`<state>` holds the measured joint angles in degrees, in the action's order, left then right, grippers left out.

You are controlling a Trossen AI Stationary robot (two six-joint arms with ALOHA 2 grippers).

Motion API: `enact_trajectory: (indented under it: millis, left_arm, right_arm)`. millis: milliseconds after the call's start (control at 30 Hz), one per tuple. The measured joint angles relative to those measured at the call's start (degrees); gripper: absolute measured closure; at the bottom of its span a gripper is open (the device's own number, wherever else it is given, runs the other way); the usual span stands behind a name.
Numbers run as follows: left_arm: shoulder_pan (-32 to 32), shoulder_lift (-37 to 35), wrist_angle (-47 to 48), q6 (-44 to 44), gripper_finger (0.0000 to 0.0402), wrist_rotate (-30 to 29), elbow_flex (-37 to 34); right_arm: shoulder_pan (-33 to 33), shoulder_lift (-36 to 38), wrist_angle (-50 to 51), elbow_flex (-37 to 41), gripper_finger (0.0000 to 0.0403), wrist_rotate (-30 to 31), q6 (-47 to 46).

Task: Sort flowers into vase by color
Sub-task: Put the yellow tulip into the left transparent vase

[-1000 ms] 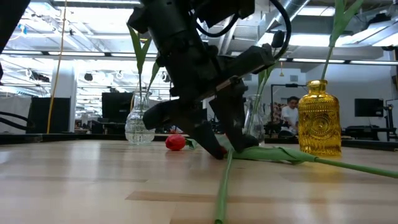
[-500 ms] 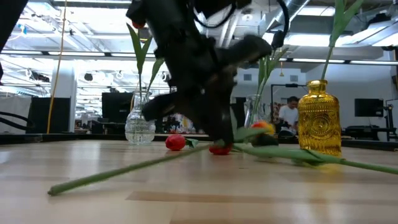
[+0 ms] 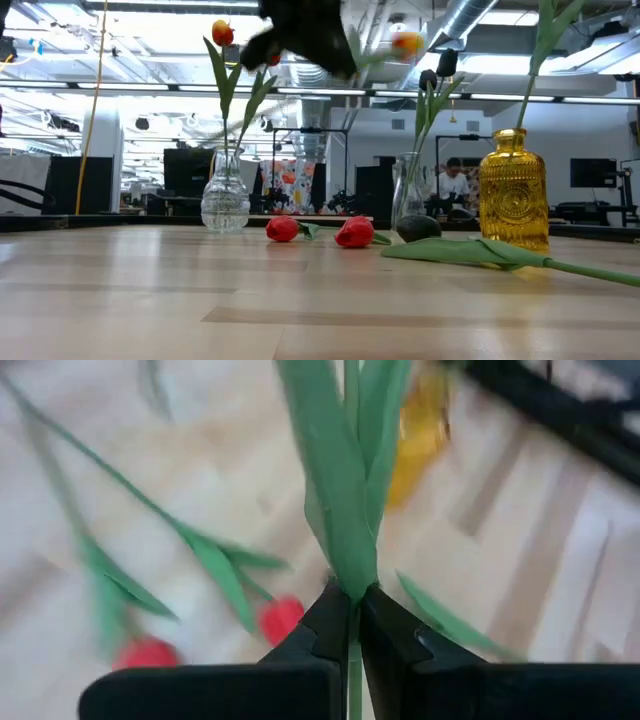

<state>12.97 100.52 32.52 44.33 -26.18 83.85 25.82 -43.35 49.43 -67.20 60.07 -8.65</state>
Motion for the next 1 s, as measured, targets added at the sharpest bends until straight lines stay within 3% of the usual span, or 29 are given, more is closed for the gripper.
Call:
enact_trajectory:
  millis: [267, 467, 700, 1000]
  left_arm:
    - [-0.1, -10.2, -0.5, -14.9, 0.0399, -19.9, 0.0]
    - [-0.1, -13.1, -4.4, -24.2, 0.04, -25.7, -1.9]
    - [-2.8, -19.4, -17.4, -37.7, 0.04, -17.8, -7.4]
    - [-13.1, -31.9, -24.6, -44.3, 0.04, -5.0, -15.7]
  right_arm:
    - [0.0, -0.2, -0.2, 0.0, 0.0181, 0.0, -0.8]
    - [-0.1, -0.2, -0.2, 0.0, 0.0181, 0.0, -1.9]
    - [-0.1, -0.2, -0.2, 0.0, 0.0181, 0.0, -2.0]
    - [-0.1, -0.2, -0.6, 0.0, 0.0181, 0.0, -2.0]
